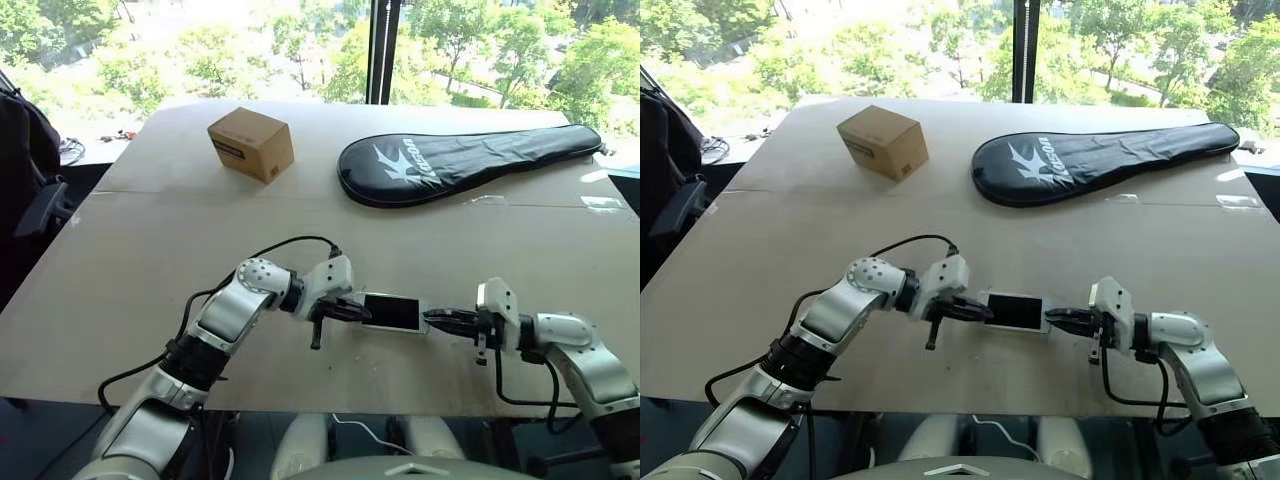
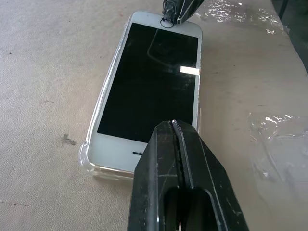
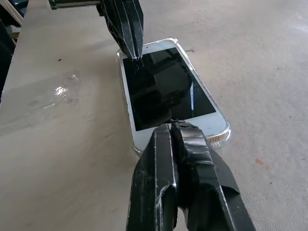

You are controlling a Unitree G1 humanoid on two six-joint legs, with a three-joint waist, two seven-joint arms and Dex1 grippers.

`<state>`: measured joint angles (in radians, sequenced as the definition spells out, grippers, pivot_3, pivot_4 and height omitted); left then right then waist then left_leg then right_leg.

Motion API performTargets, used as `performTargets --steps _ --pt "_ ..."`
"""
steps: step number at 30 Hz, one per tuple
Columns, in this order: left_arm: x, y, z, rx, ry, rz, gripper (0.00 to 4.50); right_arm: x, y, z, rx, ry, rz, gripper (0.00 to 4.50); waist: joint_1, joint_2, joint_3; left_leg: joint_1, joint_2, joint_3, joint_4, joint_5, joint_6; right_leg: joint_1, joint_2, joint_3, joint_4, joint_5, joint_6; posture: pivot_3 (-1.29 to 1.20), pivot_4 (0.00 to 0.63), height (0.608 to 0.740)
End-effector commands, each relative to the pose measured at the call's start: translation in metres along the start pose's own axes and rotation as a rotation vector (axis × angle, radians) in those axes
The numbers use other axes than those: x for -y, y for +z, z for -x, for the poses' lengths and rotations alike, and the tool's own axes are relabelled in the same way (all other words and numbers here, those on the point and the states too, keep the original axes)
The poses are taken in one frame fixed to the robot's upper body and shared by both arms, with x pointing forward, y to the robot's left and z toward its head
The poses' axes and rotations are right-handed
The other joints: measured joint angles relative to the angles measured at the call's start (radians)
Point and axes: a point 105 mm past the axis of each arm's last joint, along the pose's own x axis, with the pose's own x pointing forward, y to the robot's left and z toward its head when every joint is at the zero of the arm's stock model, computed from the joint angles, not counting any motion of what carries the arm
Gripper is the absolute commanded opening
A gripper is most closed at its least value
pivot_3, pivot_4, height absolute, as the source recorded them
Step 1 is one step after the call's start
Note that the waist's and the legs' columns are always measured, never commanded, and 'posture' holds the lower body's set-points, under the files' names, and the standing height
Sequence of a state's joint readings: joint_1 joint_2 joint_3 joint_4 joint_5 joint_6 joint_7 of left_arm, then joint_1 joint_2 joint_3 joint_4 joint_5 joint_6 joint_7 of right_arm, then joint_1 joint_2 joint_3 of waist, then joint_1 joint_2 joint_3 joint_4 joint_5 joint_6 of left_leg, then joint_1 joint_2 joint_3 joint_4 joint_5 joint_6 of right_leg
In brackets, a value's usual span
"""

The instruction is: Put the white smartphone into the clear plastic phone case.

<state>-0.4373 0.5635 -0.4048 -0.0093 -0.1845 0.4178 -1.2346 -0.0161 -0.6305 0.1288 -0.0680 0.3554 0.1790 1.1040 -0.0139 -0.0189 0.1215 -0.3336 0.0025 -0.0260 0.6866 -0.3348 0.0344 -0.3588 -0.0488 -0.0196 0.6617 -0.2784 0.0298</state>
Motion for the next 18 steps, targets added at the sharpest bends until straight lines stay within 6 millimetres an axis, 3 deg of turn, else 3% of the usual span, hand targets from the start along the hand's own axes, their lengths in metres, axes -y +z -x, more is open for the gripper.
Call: performTargets --steps 1,18 --pt "0.0029 -0.0094 -0.0014 -0.049 0.002 -0.002 0.0 -0.0252 -0.0748 -0.0013 -0.3 0.023 -0.272 0.03 0.001 -0.003 -0.005 0.004 0.0 0.0 -0.003 0.0 0.0 0.002 0.0 0.0 0.0 -0.001 -0.001 0.0 0.15 0.74" --pt "0.0021 -0.0082 -0.0031 -0.036 0.008 -0.001 0.0 -0.0227 -0.0775 0.0013 -0.346 0.014 -0.243 0.03 0.005 -0.005 -0.009 0.006 0.002 0.001 -0.015 0.0 0.0 0.005 -0.005 0.0 -0.013 -0.004 -0.007 0.0 0.15 0.74"
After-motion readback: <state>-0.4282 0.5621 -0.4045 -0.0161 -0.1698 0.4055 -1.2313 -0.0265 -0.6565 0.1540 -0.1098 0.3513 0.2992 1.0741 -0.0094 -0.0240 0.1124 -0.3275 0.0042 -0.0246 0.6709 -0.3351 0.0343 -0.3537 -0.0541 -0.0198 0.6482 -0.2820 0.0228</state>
